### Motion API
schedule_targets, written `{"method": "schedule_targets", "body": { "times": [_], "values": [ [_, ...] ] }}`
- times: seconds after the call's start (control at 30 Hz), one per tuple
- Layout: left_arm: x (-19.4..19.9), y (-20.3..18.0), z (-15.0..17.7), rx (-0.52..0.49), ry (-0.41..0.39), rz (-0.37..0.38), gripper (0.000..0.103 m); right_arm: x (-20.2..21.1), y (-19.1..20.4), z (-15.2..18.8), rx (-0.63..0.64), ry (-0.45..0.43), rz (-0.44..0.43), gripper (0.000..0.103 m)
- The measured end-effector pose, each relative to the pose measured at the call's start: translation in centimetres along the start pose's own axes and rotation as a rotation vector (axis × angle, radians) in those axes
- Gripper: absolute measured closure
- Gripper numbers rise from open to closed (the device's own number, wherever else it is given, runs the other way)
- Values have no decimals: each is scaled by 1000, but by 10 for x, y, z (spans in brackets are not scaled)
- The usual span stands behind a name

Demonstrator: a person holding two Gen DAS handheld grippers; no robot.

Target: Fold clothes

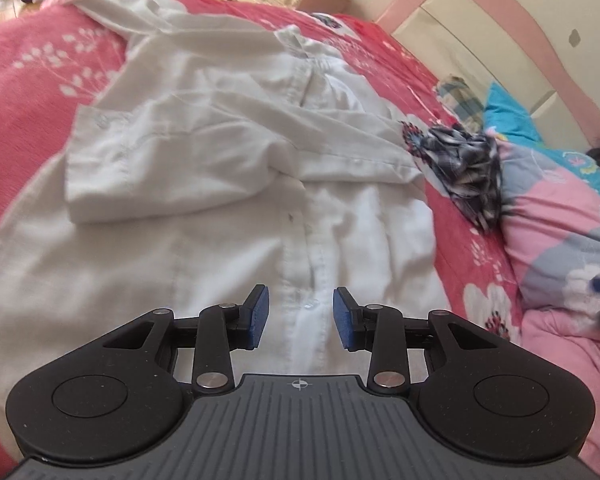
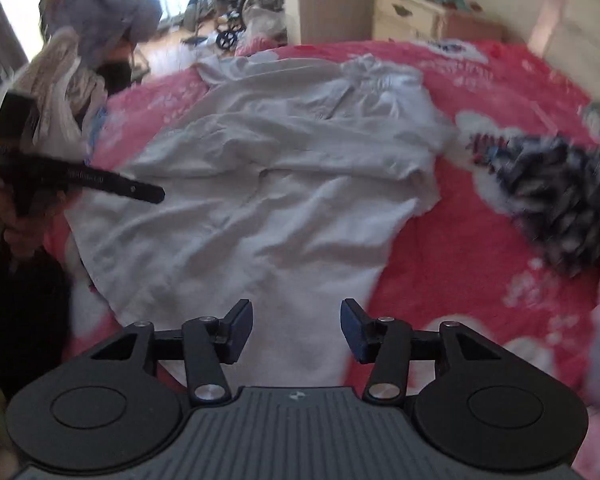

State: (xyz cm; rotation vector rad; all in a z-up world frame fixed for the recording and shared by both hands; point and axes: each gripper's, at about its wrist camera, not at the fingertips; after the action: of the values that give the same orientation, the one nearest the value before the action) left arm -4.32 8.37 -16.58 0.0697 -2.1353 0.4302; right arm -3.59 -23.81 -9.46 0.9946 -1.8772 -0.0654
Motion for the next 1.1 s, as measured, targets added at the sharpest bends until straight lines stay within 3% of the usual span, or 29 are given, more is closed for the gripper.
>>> {"method": "schedule_targets", "body": {
  "times": [0.1,0.23,0.33,0.4,0.47,0.6,0.7,0.77,0.8,0.83,0.9,0.97,1.03,1.1],
  "values": [
    [3,5,-19,-39,-23,-40,67,-39,-32,-4,-305,-152,-133,52],
    [-6,-7,-58,-150,-87,-92,67,-78,-60,-10,-572,-361,-232,51],
    [-20,-16,-88,-270,-126,-148,67,-108,-65,-13,-711,-441,-322,51],
    [-25,-12,-97,-328,-120,-176,67,-131,-62,-17,-765,-446,-376,51],
    [-31,-2,-95,-410,-95,-214,67,-157,-59,-22,-793,-426,-412,53],
    [-44,16,-81,-563,-38,-283,67,-191,-61,-29,-819,-400,-398,55],
    [-57,18,-74,-603,-43,-291,68,-191,-66,-28,-859,-396,-388,57],
    [-65,15,-73,-628,-42,-282,75,-187,-70,-31,-901,-401,-383,57],
    [-65,13,-72,-641,-40,-284,90,-186,-72,-34,-919,-410,-377,57],
    [-65,12,-70,-654,-37,-287,96,-184,-73,-38,-920,-422,-366,57],
    [-58,10,-68,-667,-32,-288,103,-181,-71,-47,-858,-450,-354,57],
    [-44,8,-66,-683,-29,-274,103,-177,-66,-52,-746,-468,-360,57],
    [-37,1,-57,-805,-41,-317,103,-176,-62,-46,-698,-459,-348,57],
    [-39,-2,-47,-911,-22,-339,101,-179,-63,-35,-727,-431,-350,57]
  ]
}}
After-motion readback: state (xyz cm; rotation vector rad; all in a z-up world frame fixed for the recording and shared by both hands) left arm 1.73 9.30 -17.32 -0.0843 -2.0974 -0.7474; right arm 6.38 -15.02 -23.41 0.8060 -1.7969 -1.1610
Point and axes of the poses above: each gripper's, at about its wrist camera, not at the fingertips, and x roughly against the way its jaws point, y to its left, z to its underside, and after that the axes turned 14 degrees about -z, right-handed
